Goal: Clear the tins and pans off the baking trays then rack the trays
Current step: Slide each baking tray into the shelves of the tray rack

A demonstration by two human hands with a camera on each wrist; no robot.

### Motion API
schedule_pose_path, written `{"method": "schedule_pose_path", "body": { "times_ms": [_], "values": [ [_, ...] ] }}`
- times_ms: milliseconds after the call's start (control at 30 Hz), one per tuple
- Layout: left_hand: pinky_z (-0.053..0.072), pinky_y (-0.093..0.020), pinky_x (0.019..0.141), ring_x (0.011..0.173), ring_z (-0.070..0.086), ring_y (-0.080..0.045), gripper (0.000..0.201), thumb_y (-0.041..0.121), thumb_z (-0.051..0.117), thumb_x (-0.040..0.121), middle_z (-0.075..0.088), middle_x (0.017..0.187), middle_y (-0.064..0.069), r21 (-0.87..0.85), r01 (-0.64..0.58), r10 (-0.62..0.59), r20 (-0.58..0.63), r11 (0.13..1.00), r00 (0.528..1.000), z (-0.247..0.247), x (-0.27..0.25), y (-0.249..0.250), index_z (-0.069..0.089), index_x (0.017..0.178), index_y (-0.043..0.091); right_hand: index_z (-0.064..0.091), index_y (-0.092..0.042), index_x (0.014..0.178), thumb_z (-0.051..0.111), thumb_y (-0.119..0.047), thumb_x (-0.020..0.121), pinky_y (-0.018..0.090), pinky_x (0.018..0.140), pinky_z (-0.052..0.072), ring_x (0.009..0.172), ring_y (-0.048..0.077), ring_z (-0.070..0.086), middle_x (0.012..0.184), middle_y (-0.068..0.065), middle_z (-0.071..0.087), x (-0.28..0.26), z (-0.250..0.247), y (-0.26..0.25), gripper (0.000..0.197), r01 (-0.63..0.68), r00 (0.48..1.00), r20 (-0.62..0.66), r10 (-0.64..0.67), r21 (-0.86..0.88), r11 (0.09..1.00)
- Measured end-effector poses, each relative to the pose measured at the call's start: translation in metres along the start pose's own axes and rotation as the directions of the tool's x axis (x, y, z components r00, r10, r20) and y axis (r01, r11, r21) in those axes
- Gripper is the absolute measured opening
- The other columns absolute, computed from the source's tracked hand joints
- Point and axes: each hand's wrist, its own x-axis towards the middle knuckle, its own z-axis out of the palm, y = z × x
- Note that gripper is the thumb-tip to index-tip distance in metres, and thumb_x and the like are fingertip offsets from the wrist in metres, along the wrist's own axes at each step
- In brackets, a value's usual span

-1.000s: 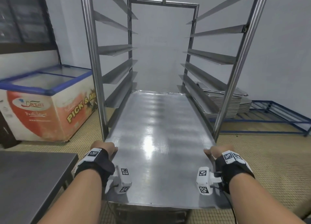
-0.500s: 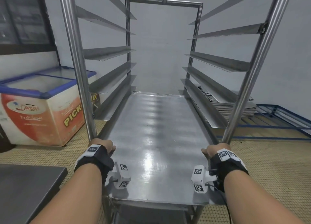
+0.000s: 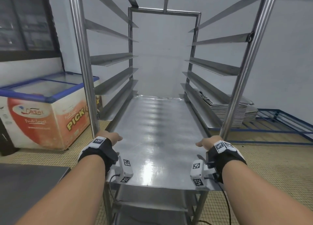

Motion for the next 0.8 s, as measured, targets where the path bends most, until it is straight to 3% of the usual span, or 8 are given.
{"method": "schedule_pose_path", "body": {
  "times_ms": [133, 233, 300, 367, 433, 533, 633, 800],
  "values": [
    [0.047, -0.037, 0.089, 0.117, 0.058, -0.035, 0.074, 0.035, 0.077, 0.083, 0.055, 0.138, -0.018, 0.154, -0.152, 0.14, 0.082, 0.976, 0.987, -0.006, -0.022, -0.013, 0.047, 0.138, -0.003, 0.054, 0.005, 0.127, 0.084, -0.029, 0.076, 0.044, 0.092, 0.053, 0.1, 0.034, 0.065, 0.114, 0.019, 0.065, -0.031, 0.004, 0.011, 0.067, 0.12, 0.992, 0.032, -0.118, -0.052, 0.991],
    [0.049, -0.034, 0.091, 0.105, 0.062, -0.026, 0.075, 0.054, 0.079, 0.073, 0.063, 0.129, -0.011, 0.289, -0.331, 0.273, 0.223, 0.898, 0.936, -0.007, -0.046, -0.029, 0.061, 0.125, 0.004, 0.064, 0.0, 0.117, 0.088, -0.039, 0.069, 0.042, 0.09, 0.055, 0.097, 0.029, 0.068, 0.11, 0.015, 0.07, -0.06, 0.005, 0.026, 0.067, 0.256, 0.964, 0.114, -0.241, -0.141, 0.956],
    [0.044, -0.035, 0.101, 0.119, 0.057, -0.022, 0.098, 0.067, 0.081, 0.059, 0.056, 0.139, -0.002, 0.34, -0.44, 0.308, 0.377, 0.831, 0.873, -0.006, -0.063, -0.043, 0.054, 0.136, 0.014, 0.064, -0.005, 0.123, 0.09, -0.048, 0.06, 0.043, 0.097, 0.051, 0.108, 0.027, 0.065, 0.121, 0.011, 0.068, -0.081, 0.007, 0.038, 0.08, 0.361, 0.917, 0.246, -0.313, -0.183, 0.914],
    [0.035, -0.037, 0.11, 0.138, 0.041, -0.019, 0.121, 0.068, 0.085, 0.047, 0.039, 0.154, 0.005, 0.427, -0.545, 0.317, 0.496, 0.721, 0.808, -0.003, -0.078, -0.055, 0.038, 0.149, 0.023, 0.052, -0.016, 0.139, 0.091, -0.05, 0.055, 0.043, 0.105, 0.042, 0.131, 0.027, 0.05, 0.146, 0.005, 0.049, -0.1, 0.012, 0.05, 0.099, 0.444, 0.865, 0.386, -0.32, -0.296, 0.845],
    [0.028, -0.045, 0.116, 0.144, 0.029, -0.021, 0.12, 0.064, 0.087, 0.048, 0.032, 0.157, 0.006, 0.576, -0.605, 0.334, 0.512, 0.55, 0.791, 0.003, -0.084, -0.067, 0.036, 0.149, 0.024, 0.048, -0.018, 0.141, 0.093, -0.046, 0.053, 0.043, 0.112, 0.036, 0.142, 0.026, 0.034, 0.157, 0.003, 0.031, -0.112, 0.021, 0.06, 0.103, 0.518, 0.845, 0.388, -0.368, -0.423, 0.743],
    [0.024, -0.059, 0.113, 0.144, 0.024, -0.029, 0.078, 0.033, 0.08, 0.075, 0.033, 0.152, 0.003, 0.715, -0.595, 0.435, 0.434, 0.366, 0.789, 0.019, -0.083, -0.078, 0.04, 0.141, 0.022, 0.056, -0.015, 0.131, 0.083, -0.023, 0.068, 0.037, 0.103, 0.047, 0.128, 0.024, 0.047, 0.141, 0.003, 0.046, -0.107, 0.043, 0.078, 0.069, 0.57, 0.81, 0.2, -0.551, -0.487, 0.662],
    [0.026, -0.063, 0.111, 0.143, 0.025, -0.03, 0.063, 0.004, 0.064, 0.084, 0.034, 0.151, 0.004, 0.763, -0.564, 0.52, 0.358, 0.316, 0.776, 0.033, -0.074, -0.084, 0.04, 0.138, 0.024, 0.058, -0.023, 0.127, 0.067, -0.006, 0.077, 0.03, 0.093, 0.051, 0.12, 0.018, 0.052, 0.133, -0.006, 0.053, -0.097, 0.055, 0.092, 0.053, 0.579, 0.735, 0.068, -0.674, -0.581, 0.572],
    [0.026, -0.061, 0.112, 0.143, 0.026, -0.028, 0.07, -0.001, 0.063, 0.084, 0.032, 0.154, 0.005, 0.776, -0.555, 0.596, 0.301, 0.301, 0.744, 0.045, -0.056, -0.087, 0.036, 0.142, 0.026, 0.054, -0.029, 0.129, 0.065, -0.01, 0.081, 0.028, 0.09, 0.052, 0.118, 0.017, 0.051, 0.13, -0.009, 0.053, -0.077, 0.064, 0.096, 0.053, 0.573, 0.683, 0.034, -0.73, -0.644, 0.506]
  ]
}}
